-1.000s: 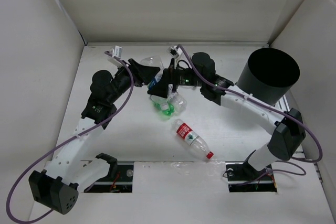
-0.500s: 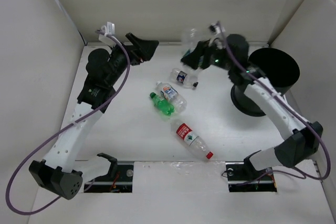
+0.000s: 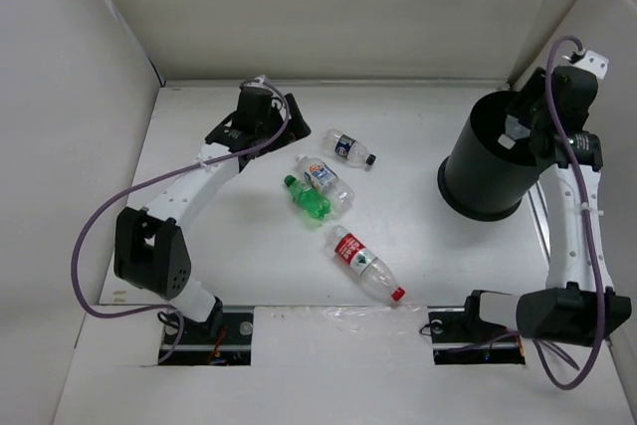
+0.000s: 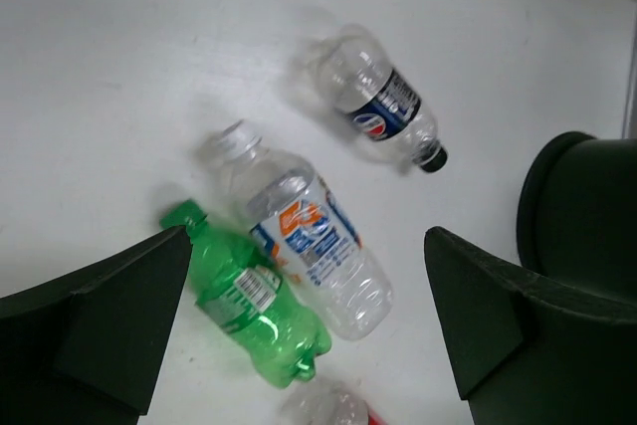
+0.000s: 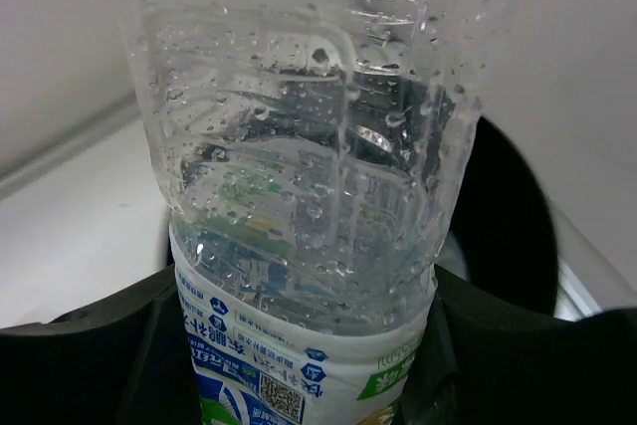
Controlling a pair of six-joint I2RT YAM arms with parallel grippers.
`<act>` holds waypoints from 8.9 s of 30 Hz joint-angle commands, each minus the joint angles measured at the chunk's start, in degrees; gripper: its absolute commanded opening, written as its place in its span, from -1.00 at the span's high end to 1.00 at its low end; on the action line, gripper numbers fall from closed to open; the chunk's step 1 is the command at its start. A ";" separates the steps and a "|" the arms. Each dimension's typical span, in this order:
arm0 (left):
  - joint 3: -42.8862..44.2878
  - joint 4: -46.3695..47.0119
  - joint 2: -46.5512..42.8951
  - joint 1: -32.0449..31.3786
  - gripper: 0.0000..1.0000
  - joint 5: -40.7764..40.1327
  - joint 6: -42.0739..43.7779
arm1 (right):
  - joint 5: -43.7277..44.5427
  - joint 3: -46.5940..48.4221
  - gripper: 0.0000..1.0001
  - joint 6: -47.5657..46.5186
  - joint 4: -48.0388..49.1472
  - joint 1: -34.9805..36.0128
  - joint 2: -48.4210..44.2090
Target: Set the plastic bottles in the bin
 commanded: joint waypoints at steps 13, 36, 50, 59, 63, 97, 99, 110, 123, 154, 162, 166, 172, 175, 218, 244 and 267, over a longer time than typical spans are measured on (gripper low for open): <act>-11.37 -6.15 -5.15 -0.97 -1.00 -0.82 -3.58 | 24.47 4.85 -1.00 3.30 -11.54 4.07 -3.31; -17.98 1.24 7.94 -4.75 -1.00 -5.82 -20.71 | 9.96 -4.82 -1.00 -2.06 -1.52 23.06 -10.97; -28.09 4.93 -2.75 -3.86 1.00 -7.14 -20.47 | -33.56 -14.38 -1.00 -10.59 14.54 39.49 -11.85; -28.09 14.22 -34.38 -5.10 1.00 -5.74 -8.69 | -42.34 -25.47 -1.00 -0.48 44.61 51.97 -2.73; -25.54 17.66 -37.05 -4.58 1.00 1.01 -4.90 | -39.96 -24.07 -1.00 3.12 53.74 54.36 2.20; -1.40 6.00 -26.01 -4.05 -1.00 -9.42 -3.59 | -20.93 -15.03 1.00 3.32 34.56 31.79 -1.62; -0.40 5.63 -22.57 -4.04 -1.00 -7.16 -0.53 | -8.14 -13.01 1.00 2.25 22.65 26.18 -4.72; 15.76 -6.91 8.98 -8.25 -1.00 -3.08 2.92 | 16.56 -12.46 -0.78 8.05 -2.48 5.16 -12.29; 10.50 -12.74 12.25 -10.20 -1.00 -9.97 -8.59 | 12.09 -8.77 -1.00 4.80 -4.33 1.88 -12.55; -2.60 -4.74 18.16 -7.38 1.00 -11.26 -20.63 | -30.45 -18.53 -1.00 -7.50 13.68 17.51 -14.23; 2.59 -1.05 4.45 -9.49 1.00 -10.05 -6.41 | -40.80 -22.57 -1.00 -4.17 27.83 33.77 -9.84; 3.29 1.58 -2.06 -9.49 1.00 -6.44 -3.33 | -40.85 -20.39 -1.00 -2.07 32.49 38.60 -3.95; 4.18 5.18 -8.74 -9.49 1.00 1.20 -1.29 | -40.66 -18.35 -1.00 1.99 37.50 43.10 2.91; 1.98 9.22 -13.05 -9.49 1.00 4.01 -1.29 | -37.51 -16.34 -1.00 2.60 37.51 45.47 5.54; 34.31 -9.22 23.85 -9.49 -1.00 -5.03 -2.61 | -4.21 -15.19 -0.83 5.76 1.57 -3.13 -10.62; 39.85 -20.12 40.45 -9.49 -1.00 -7.58 -31.97 | -20.70 -15.89 -1.00 6.73 5.51 -3.13 -22.40; 29.05 -6.51 30.65 -5.89 1.00 -6.96 -19.26 | -33.12 -16.51 -1.00 -8.90 11.75 24.61 -14.06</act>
